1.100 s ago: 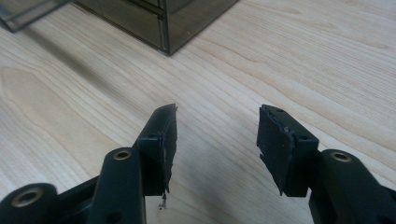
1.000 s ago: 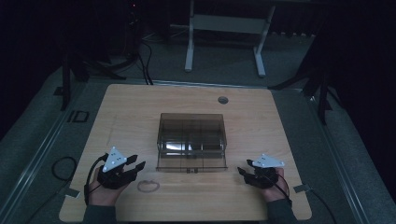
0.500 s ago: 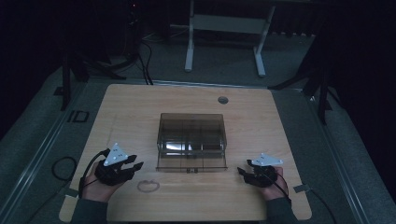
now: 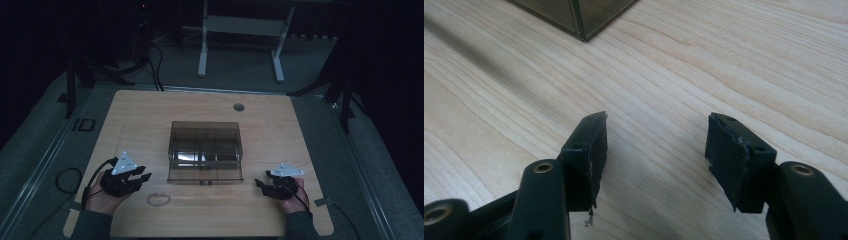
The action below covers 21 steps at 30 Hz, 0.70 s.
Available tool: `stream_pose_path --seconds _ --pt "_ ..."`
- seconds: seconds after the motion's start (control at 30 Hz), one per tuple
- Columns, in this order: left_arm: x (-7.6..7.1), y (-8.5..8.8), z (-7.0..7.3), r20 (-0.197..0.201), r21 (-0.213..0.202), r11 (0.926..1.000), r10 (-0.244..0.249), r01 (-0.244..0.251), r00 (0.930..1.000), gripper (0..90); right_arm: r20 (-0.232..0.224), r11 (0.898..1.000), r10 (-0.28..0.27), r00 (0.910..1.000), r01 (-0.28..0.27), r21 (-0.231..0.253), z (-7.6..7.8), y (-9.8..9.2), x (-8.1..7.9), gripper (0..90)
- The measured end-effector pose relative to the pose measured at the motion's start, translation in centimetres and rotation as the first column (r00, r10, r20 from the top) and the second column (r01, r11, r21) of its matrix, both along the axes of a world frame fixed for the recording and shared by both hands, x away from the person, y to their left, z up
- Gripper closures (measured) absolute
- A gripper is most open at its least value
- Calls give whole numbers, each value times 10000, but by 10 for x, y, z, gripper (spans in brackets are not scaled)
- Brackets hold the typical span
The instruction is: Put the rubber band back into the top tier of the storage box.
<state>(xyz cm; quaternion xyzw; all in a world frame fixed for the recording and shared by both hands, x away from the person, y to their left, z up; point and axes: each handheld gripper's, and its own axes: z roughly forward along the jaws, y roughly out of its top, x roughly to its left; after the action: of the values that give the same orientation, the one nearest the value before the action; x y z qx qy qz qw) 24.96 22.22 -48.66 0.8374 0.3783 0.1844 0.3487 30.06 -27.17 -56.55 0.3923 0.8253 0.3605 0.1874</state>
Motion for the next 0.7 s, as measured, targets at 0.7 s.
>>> stream_pose_path --seconds 0.7 --pt "9 -17 4 -1194 1522 9767 -1339 1514 9838 621 -53 9999 139 9999 -139 88 -1 0 1 418"
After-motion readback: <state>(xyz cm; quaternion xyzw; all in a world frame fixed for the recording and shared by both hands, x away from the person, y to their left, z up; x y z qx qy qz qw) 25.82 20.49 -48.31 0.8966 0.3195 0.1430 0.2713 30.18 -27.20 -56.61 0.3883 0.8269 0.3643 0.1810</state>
